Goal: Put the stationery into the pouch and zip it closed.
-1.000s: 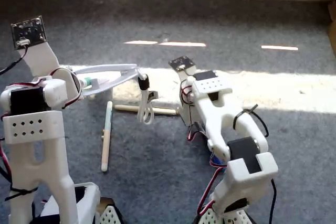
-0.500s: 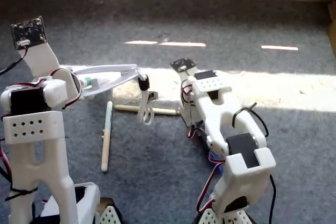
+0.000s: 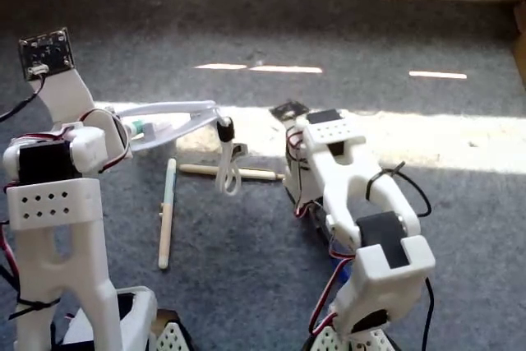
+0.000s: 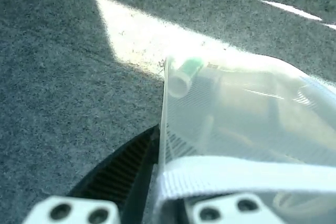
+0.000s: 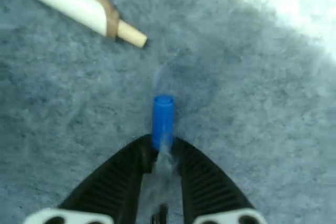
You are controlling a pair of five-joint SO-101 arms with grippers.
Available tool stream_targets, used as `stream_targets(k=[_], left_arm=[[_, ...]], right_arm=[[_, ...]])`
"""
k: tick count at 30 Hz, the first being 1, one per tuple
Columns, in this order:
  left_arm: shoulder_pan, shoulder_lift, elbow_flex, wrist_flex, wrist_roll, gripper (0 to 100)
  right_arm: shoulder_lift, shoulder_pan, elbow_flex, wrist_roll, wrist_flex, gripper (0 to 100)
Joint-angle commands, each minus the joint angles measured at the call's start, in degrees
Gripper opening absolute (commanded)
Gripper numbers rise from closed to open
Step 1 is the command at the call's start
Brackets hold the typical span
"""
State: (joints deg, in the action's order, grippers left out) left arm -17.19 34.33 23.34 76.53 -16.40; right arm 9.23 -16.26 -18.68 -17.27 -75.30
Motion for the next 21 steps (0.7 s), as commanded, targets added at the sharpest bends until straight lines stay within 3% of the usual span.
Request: stream_targets(k=[1,9,21], left_arm=[[-1.1,-0.1,0.0,-1.0,-0.2,1],[-0.9,-0.1,0.0,-0.9,-0.3,1],[-1.1,-0.1,-0.1,-0.9,-0.3,1]], right_arm=[[-10.4,0.5,1.2,0.8,-1.9,1.5],[-25.1,0.1,1.0,12.8,-2.1,1.5],[-42.1,-3.6,1.4,14.1,-4.8,1.5]])
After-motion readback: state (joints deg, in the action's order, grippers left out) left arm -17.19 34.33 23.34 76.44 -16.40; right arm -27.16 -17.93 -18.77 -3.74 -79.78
